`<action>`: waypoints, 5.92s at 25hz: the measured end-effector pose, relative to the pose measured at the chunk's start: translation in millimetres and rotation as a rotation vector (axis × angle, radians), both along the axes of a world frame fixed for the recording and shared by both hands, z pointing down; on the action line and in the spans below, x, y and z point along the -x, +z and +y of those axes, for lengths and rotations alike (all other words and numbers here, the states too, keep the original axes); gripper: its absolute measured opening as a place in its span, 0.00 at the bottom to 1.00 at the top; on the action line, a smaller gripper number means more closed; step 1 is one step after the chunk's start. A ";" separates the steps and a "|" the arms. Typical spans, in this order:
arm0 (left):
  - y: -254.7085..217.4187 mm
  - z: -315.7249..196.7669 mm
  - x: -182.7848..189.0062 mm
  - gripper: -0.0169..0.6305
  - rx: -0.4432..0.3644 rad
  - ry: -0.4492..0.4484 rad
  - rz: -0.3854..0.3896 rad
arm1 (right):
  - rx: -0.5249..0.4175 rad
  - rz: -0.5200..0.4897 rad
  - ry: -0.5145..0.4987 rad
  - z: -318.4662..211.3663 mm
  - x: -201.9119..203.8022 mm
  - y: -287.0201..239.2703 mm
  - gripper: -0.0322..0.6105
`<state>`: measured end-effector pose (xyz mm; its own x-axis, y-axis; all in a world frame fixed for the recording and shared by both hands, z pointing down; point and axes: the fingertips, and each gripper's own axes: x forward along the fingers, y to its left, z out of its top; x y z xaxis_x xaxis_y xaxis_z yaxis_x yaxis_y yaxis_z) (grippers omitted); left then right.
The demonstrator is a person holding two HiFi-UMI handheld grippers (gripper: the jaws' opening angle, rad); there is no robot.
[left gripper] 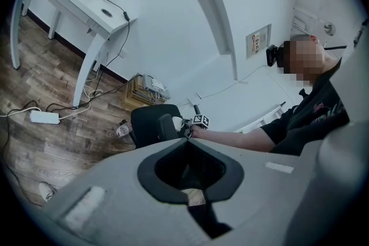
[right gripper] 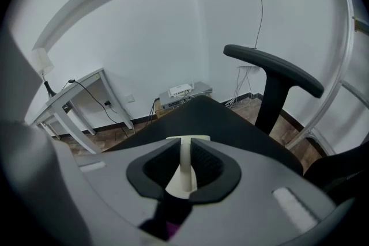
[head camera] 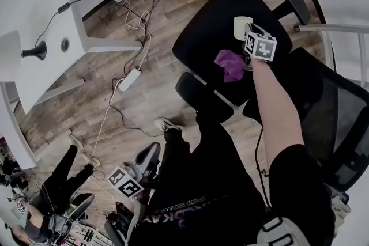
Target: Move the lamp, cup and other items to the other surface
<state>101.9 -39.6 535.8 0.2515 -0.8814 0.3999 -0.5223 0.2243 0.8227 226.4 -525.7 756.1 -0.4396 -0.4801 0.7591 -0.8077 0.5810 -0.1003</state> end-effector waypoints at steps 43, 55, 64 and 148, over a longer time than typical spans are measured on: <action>-30.8 27.5 10.0 0.03 -0.201 -0.021 0.011 | 0.115 -0.348 0.011 124.9 -34.2 -107.3 0.05; -73.3 104.9 60.5 0.03 -0.347 -0.138 -0.034 | 0.202 -0.435 -0.837 401.6 124.9 -280.8 0.05; -89.4 169.4 101.3 0.02 -0.412 -0.254 -0.074 | 0.411 -0.483 -1.187 620.8 174.5 -285.8 0.06; -86.3 357.4 160.7 0.02 -0.465 -0.487 -0.100 | 0.424 -0.457 -1.363 801.6 247.4 -296.4 0.06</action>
